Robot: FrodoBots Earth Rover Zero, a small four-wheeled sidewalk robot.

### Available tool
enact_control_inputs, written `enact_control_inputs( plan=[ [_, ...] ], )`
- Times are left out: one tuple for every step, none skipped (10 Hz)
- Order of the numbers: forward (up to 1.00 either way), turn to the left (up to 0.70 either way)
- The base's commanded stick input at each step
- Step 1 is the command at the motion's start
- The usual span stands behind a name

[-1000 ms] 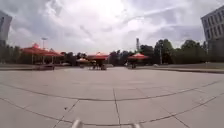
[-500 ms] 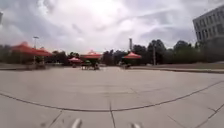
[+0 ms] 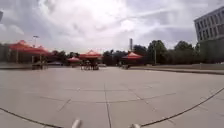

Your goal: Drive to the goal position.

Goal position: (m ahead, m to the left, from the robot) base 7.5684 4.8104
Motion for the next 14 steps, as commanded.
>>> enact_control_inputs(
  plan=[
    [0.85, -0.01],
    [0.85, -0.01],
    [0.85, -0.01],
    [0.85, -0.01],
    [0.85, -0.01],
    [0.85, -0.01],
    [0.85, -0.01],
    [0.85, -0.01],
    [0.85, -0.01],
    [0.85, -0.01],
    [0.85, -0.01],
    [0.85, -0.01],
    [0.85, -0.01],
    [0.85, -0.01]
  ],
)
